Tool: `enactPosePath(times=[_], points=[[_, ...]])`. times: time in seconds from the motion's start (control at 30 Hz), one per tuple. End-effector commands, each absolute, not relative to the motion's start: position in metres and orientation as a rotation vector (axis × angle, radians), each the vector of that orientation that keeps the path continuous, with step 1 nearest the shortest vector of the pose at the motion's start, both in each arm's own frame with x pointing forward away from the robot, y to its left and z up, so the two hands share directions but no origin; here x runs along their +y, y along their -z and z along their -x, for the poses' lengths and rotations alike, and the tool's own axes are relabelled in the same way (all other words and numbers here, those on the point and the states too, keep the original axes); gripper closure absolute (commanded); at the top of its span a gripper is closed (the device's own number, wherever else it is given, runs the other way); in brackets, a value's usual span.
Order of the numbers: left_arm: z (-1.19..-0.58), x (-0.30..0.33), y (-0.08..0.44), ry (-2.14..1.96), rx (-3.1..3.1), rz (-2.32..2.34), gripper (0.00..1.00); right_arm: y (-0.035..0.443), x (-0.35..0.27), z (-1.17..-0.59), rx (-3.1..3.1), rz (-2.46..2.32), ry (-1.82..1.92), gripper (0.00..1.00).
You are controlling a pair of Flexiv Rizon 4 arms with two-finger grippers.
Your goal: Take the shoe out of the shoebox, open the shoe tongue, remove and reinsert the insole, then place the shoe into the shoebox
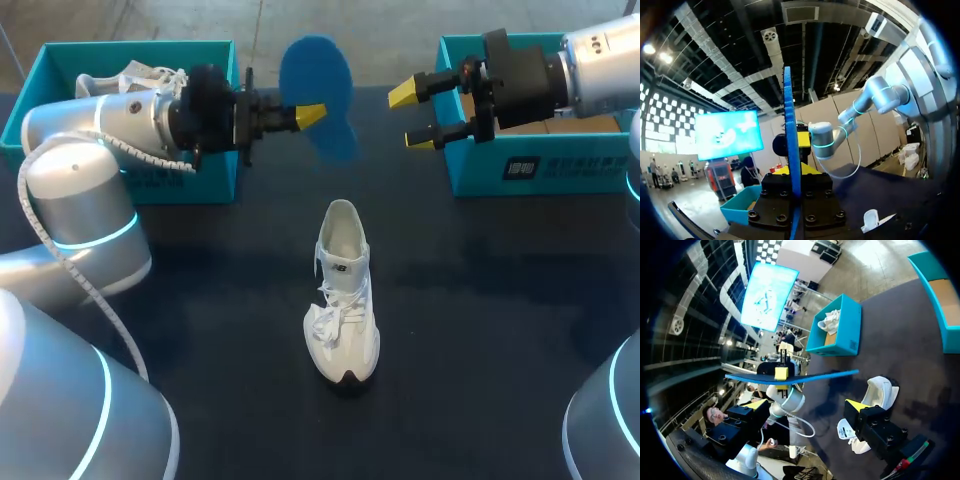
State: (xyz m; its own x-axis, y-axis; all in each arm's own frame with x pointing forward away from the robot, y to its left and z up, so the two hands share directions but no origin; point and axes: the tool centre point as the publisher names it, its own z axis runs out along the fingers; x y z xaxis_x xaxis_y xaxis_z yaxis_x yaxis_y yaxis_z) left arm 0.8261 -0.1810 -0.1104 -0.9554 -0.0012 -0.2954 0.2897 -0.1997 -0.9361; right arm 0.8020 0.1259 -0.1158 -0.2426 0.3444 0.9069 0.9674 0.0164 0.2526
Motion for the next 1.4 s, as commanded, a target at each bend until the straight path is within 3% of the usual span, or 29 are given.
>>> enactPosePath(times=[0.03,0.2,1.13,1.4], points=[[-0.854,-0.178,0.122,1.725,1.44,-1.171,1.0,0.116,0.128,-0.803,-1.651,1.359,1.234,0.0],[-0.858,-0.183,0.111,1.539,1.074,-1.46,1.0,0.116,0.128,-0.803,-1.651,1.359,1.234,0.0],[-0.858,-0.183,0.111,1.539,1.074,-1.46,1.0,0.116,0.128,-0.803,-1.651,1.359,1.234,0.0],[-0.845,-0.193,0.118,1.37,1.139,-1.312,1.0,0.116,0.128,-0.803,-1.651,1.359,1.234,0.0]])
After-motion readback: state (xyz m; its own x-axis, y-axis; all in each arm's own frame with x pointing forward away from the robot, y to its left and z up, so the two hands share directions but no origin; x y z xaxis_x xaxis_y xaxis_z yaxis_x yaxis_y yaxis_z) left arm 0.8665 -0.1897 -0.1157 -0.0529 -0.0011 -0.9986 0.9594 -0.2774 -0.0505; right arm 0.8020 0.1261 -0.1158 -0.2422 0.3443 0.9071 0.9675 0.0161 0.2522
